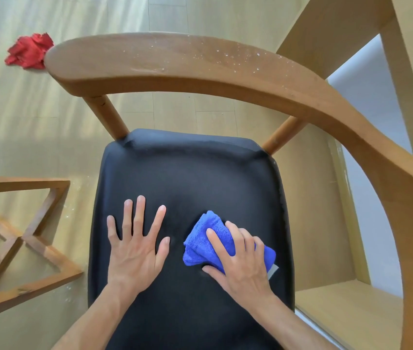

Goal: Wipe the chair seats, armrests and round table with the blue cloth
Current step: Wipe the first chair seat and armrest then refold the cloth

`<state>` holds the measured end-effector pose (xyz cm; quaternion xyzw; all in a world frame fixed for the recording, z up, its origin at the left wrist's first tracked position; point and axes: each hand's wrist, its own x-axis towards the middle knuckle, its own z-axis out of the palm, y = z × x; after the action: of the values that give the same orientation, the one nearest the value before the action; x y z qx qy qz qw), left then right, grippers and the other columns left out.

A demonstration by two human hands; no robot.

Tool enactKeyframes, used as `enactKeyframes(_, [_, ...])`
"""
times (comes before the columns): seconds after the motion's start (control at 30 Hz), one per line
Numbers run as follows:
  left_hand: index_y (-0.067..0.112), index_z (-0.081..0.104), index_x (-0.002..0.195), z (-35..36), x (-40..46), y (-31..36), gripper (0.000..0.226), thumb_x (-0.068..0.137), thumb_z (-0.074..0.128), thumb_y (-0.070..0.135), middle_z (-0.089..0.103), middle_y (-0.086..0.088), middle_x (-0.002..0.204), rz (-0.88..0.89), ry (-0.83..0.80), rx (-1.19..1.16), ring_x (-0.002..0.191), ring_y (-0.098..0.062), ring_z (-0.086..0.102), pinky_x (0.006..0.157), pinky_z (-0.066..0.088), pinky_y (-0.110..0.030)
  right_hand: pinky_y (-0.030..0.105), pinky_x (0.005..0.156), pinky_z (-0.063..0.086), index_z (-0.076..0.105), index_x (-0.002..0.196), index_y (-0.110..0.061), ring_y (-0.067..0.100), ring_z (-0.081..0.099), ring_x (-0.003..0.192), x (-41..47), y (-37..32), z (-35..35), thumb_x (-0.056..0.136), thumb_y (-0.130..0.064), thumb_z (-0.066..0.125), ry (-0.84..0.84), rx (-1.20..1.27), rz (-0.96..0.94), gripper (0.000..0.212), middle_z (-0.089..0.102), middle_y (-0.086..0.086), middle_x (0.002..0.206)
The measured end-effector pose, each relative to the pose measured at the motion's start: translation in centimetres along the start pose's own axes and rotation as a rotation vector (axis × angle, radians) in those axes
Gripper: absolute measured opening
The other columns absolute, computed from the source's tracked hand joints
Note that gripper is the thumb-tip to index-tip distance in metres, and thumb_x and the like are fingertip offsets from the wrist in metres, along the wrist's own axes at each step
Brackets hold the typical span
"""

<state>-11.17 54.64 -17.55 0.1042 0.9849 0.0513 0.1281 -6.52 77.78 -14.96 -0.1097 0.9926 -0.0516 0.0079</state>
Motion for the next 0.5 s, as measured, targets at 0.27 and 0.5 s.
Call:
enactKeyframes(0.27, [0.026, 0.019, 0.151, 0.0, 0.0, -0.2, 0.063, 0.093, 0.021, 0.051, 0.009, -0.016, 0.161, 0.005, -0.012, -0.006, 0.148, -0.037, 0.007, 0.111, 0.01, -0.066, 0.04, 0.063, 0.043, 0.059, 0.127, -0.019, 0.035, 0.054, 0.076, 6.3, 4.2, -0.7, 0.071, -0.002, 0.064, 0.149, 0.042, 0.22, 0.059, 0.061, 0.018, 0.109])
enactKeyframes(0.5, [0.026, 0.02, 0.15, -0.4, 0.1, 0.0, 0.063, 0.095, 0.006, 0.053, 0.011, -0.018, 0.16, -0.005, -0.062, -0.019, 0.147, -0.038, 0.008, 0.111, 0.009, -0.065, 0.047, 0.088, 0.041, 0.042, 0.142, -0.022, 0.036, 0.047, 0.104, 11.4, 10.4, -2.1, 0.09, -0.016, 0.052, 0.024, 0.182, 0.633, 0.053, 0.048, 0.015, 0.123])
